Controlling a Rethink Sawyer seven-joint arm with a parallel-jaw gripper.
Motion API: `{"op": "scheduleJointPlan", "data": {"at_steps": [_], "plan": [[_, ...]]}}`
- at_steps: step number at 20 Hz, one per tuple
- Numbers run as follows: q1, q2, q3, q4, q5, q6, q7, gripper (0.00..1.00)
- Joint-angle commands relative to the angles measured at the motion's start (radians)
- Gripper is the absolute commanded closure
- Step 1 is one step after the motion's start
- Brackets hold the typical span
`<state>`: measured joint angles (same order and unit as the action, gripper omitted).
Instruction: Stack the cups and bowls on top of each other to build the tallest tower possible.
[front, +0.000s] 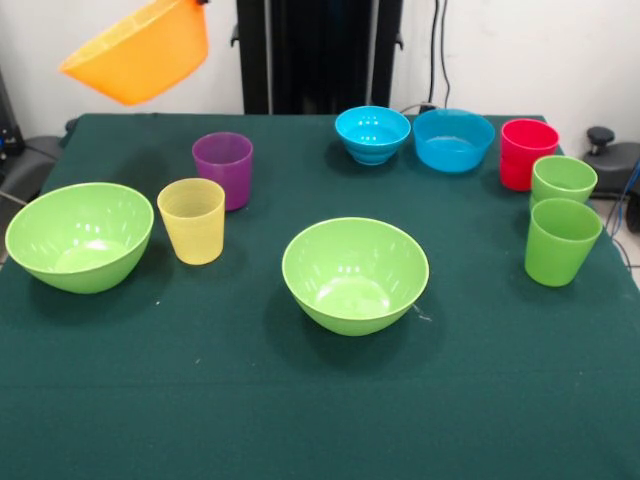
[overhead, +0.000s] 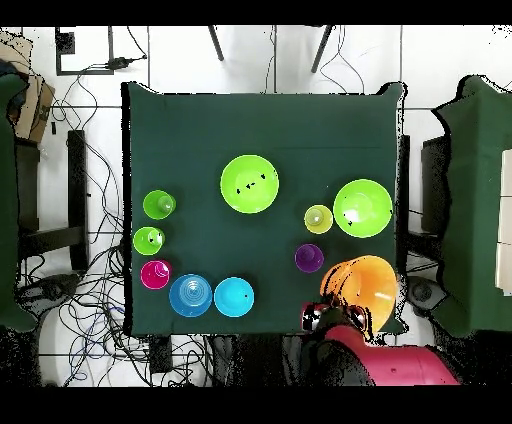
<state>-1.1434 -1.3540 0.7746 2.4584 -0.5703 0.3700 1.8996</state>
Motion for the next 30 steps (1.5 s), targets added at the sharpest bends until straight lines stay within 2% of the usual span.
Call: {"op": "scheduleJointPlan", "data": {"at_steps": [1, 5, 10, 16, 21, 24, 30], "plan": [[0.194, 0.015, 0.007, -0.084, -0.02, 0.192, 0.006, 1.0], [0.333, 0.127, -0.071, -0.191, -0.092, 0.222, 0.129, 1.0], [0.486, 0.231, -0.149, -0.325, -0.128, 0.27, 0.195, 1.0], [0.627, 0.306, -0.183, -0.482, -0.075, 0.356, 0.162, 1.0], [0.756, 0.375, -0.229, -0.648, -0.073, 0.441, 0.185, 1.0], [0.795, 0.397, -0.256, -0.7, -0.063, 0.469, 0.175, 1.0], [0.812, 0.408, -0.295, -0.732, -0.054, 0.454, 0.143, 1.0]]}}
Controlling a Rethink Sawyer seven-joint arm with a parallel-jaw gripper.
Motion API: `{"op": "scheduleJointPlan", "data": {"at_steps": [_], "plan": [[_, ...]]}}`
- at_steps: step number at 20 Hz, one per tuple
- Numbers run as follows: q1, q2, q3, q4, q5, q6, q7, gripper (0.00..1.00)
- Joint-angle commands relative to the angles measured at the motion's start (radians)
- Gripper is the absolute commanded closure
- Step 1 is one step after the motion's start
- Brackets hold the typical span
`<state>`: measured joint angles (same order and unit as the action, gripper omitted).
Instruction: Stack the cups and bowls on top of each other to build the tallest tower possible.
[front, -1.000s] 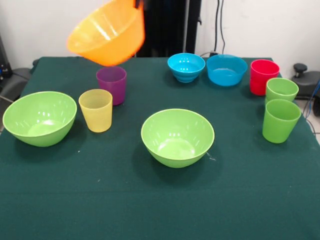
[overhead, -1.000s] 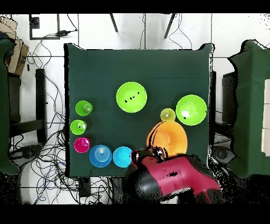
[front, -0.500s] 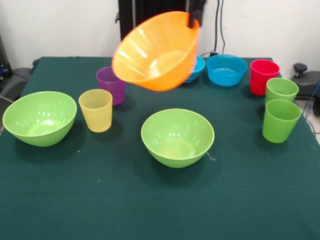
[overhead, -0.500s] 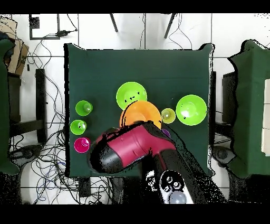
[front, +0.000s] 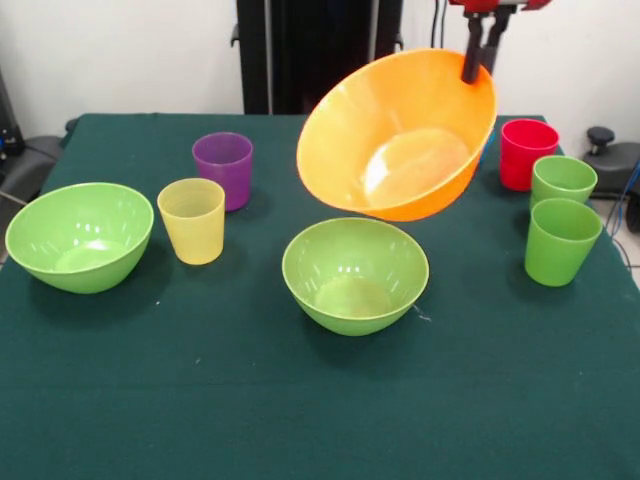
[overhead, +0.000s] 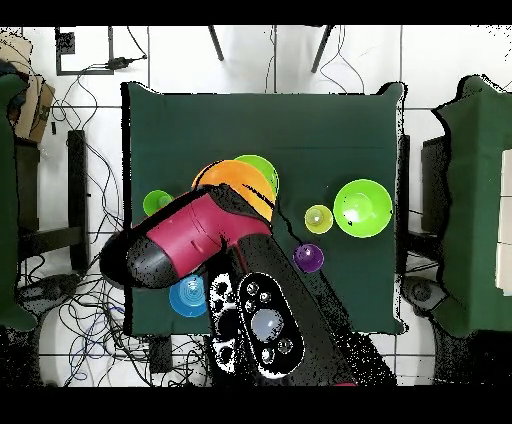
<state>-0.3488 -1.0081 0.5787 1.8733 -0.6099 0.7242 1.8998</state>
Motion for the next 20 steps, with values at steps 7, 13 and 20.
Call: {"op": "scheduleJointPlan", "data": {"at_steps": [7, 13, 20], "plan": [[-0.03, -0.037, -0.188, -0.087, -0.053, 0.059, 0.103, 1.0], [-0.018, -0.072, -0.279, -0.063, -0.098, 0.042, 0.145, 1.0], [0.048, -0.018, -0.37, -0.09, -0.12, -0.035, 0.231, 1.0]]}}
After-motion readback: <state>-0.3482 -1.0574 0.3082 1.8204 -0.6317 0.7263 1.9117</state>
